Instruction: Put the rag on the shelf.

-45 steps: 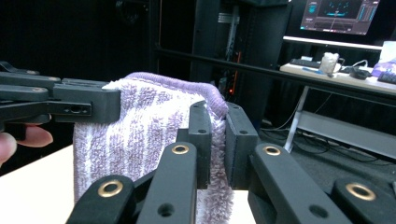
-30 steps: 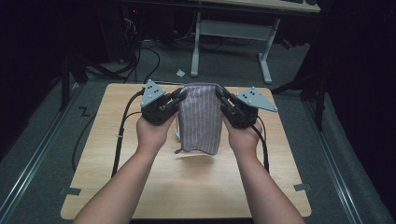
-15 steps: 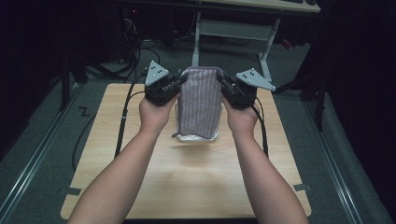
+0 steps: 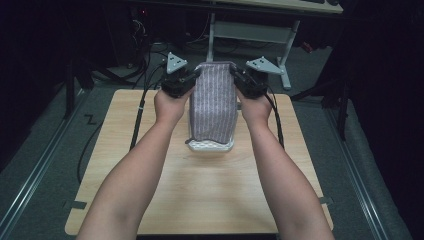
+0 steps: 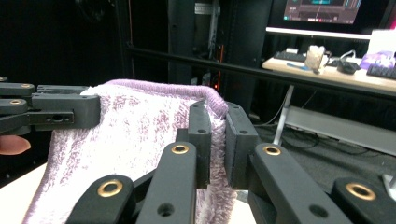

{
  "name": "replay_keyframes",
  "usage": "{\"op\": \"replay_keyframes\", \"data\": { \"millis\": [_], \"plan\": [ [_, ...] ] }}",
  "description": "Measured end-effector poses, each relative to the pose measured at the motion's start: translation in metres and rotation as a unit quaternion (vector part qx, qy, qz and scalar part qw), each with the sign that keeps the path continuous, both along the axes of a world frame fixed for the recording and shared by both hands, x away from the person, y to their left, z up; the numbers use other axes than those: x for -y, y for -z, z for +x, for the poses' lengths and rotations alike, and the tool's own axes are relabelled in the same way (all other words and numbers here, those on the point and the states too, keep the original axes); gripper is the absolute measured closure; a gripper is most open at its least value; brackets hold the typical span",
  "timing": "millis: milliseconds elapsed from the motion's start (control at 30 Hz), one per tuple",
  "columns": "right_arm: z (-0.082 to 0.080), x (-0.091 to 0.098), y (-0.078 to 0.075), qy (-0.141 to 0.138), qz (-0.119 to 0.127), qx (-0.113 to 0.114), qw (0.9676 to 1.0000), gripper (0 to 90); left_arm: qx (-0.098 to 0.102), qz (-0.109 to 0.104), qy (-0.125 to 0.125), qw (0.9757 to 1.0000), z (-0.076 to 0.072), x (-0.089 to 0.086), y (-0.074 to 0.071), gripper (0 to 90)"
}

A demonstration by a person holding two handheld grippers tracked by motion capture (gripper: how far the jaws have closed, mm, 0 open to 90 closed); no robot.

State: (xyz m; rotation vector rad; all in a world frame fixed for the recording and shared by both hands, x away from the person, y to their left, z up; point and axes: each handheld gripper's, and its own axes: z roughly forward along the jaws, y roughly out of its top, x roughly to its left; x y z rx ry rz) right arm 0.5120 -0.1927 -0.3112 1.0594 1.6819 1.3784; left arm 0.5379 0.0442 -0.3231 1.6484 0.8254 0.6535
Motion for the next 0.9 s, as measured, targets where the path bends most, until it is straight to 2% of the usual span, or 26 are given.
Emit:
{"op": "replay_keyframes", "data": {
  "millis": [33, 67, 100, 133, 167, 233, 267, 333, 367, 400, 433, 467, 633, 733, 800, 900],
  "plan": [
    [0.005, 0.002, 0.002, -0.004, 0.008, -0.009, 0.9999, 82.9, -0.004, 0.005, -0.004, 1.0000, 0.005, 0.000, 0.002, 79.9],
    [0.015, 0.005, 0.010, -0.012, 0.016, -0.035, 0.9992, 82.5, -0.027, -0.001, -0.004, 0.9996, 0.012, -0.001, 0.009, 79.5],
    [0.015, 0.005, 0.010, -0.012, 0.016, -0.035, 0.9992, 82.5, -0.027, -0.001, -0.004, 0.9996, 0.012, -0.001, 0.009, 79.3],
    [0.019, 0.004, 0.014, -0.012, 0.009, -0.043, 0.9990, 82.4, -0.044, 0.002, -0.003, 0.9990, 0.017, -0.002, 0.015, 79.3],
    [0.025, 0.001, 0.024, -0.008, -0.009, -0.060, 0.9981, 82.2, -0.052, 0.009, -0.003, 0.9986, 0.019, -0.001, 0.020, 79.0],
    [0.027, 0.000, 0.029, -0.008, -0.016, -0.065, 0.9977, 82.1, -0.068, 0.021, -0.005, 0.9975, 0.024, -0.001, 0.030, 78.2],
    [0.031, -0.001, 0.038, -0.013, -0.015, -0.082, 0.9964, 82.2, -0.078, 0.016, -0.007, 0.9968, 0.026, -0.002, 0.035, 77.2],
    [0.032, -0.001, 0.042, -0.016, -0.018, -0.087, 0.9959, 81.7, -0.090, 0.003, -0.006, 0.9959, 0.027, -0.004, 0.044, 75.9],
    [0.034, -0.001, 0.048, -0.016, -0.017, -0.102, 0.9945, 73.4, -0.105, 0.001, -0.005, 0.9945, 0.029, -0.004, 0.050, 69.3],
    [0.034, -0.001, 0.048, -0.016, -0.017, -0.102, 0.9945, 73.4, -0.105, 0.001, -0.005, 0.9945, 0.029, -0.004, 0.050, 65.2],
    [0.035, -0.001, 0.050, -0.016, -0.017, -0.109, 0.9937, 68.1, -0.111, -0.003, -0.005, 0.9938, 0.029, -0.005, 0.053, 65.2],
    [0.037, 0.000, 0.052, -0.017, -0.017, -0.117, 0.9928, 64.0, -0.113, -0.013, -0.004, 0.9935, 0.028, -0.006, 0.055, 58.1],
    [0.033, -0.003, 0.048, -0.019, -0.022, -0.106, 0.9939, 58.6, -0.108, -0.014, -0.001, 0.9941, 0.023, -0.006, 0.051, 56.2],
    [0.030, -0.004, 0.046, -0.020, -0.023, -0.106, 0.9939, 57.4, -0.100, -0.019, 0.004, 0.9948, 0.018, -0.005, 0.047, 55.4],
    [0.026, -0.006, 0.045, -0.020, -0.027, -0.102, 0.9942, 57.2, -0.100, -0.015, 0.004, 0.9949, 0.012, -0.005, 0.044, 53.3],
    [0.020, -0.006, 0.045, -0.019, -0.025, -0.099, 0.9946, 57.2, -0.093, -0.023, 0.006, 0.9953, 0.004, -0.005, 0.044, 52.5]
  ]
}}
